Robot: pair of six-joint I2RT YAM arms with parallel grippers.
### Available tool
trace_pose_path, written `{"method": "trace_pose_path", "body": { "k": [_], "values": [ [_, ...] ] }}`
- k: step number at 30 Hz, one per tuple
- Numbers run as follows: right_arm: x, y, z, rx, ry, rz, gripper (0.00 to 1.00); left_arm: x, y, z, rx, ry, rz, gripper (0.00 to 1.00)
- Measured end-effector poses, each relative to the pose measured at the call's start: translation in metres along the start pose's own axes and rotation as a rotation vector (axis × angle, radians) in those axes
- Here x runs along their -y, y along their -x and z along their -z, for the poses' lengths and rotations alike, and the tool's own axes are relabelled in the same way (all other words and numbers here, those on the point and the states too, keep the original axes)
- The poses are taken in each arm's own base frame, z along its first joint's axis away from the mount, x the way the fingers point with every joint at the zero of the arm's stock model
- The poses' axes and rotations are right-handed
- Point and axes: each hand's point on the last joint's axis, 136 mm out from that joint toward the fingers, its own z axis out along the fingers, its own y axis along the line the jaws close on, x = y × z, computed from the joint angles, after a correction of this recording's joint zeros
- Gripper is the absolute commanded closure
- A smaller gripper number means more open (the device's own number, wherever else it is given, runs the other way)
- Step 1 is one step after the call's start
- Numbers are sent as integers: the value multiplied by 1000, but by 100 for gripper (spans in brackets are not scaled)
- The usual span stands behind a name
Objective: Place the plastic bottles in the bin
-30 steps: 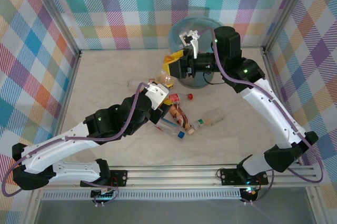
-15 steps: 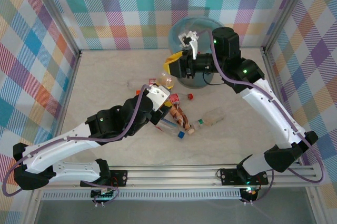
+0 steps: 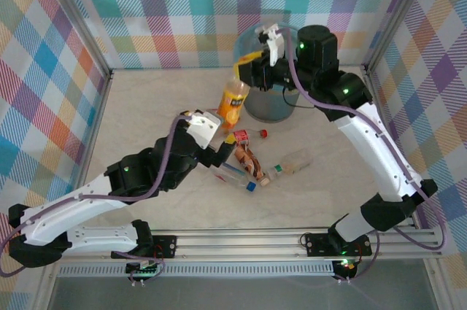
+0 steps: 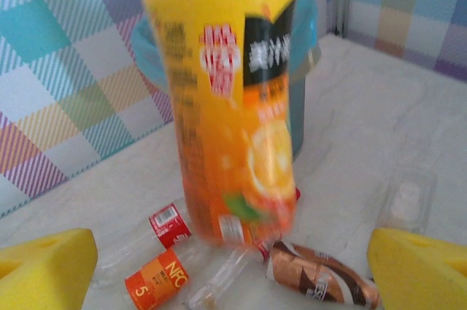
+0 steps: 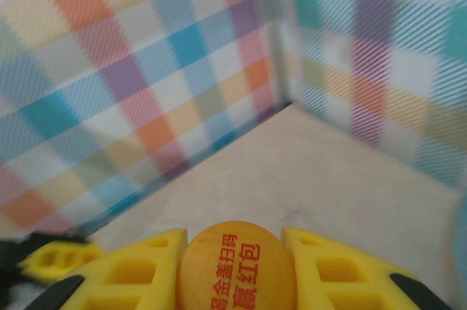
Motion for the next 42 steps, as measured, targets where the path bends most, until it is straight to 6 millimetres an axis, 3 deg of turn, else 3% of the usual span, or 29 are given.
{"method": "trace_pose_path", "body": {
  "k": [7, 9, 12, 17, 22, 30, 42],
  "values": [
    [71, 65, 8, 143, -384, 175, 88, -21, 18, 21, 81, 28, 96, 4],
    [97, 73, 5, 148, -489, 205, 88, -23, 19, 22, 84, 35, 110, 4],
    [140, 67, -7, 106, -614, 223, 87, -24, 17, 22, 78, 42, 129, 4],
    [210, 13, -35, -66, -728, 183, 83, -25, 12, 21, 59, 54, 155, 4],
    [251, -42, -49, -212, -740, 95, 79, -27, 9, 20, 51, 63, 180, 4],
    [280, -100, -53, -327, -712, -45, 74, -26, 1, 18, 18, 74, 185, 4],
    [320, -180, -89, -474, -681, -121, 60, -25, -5, 13, -5, 91, 186, 3]
  ]
}}
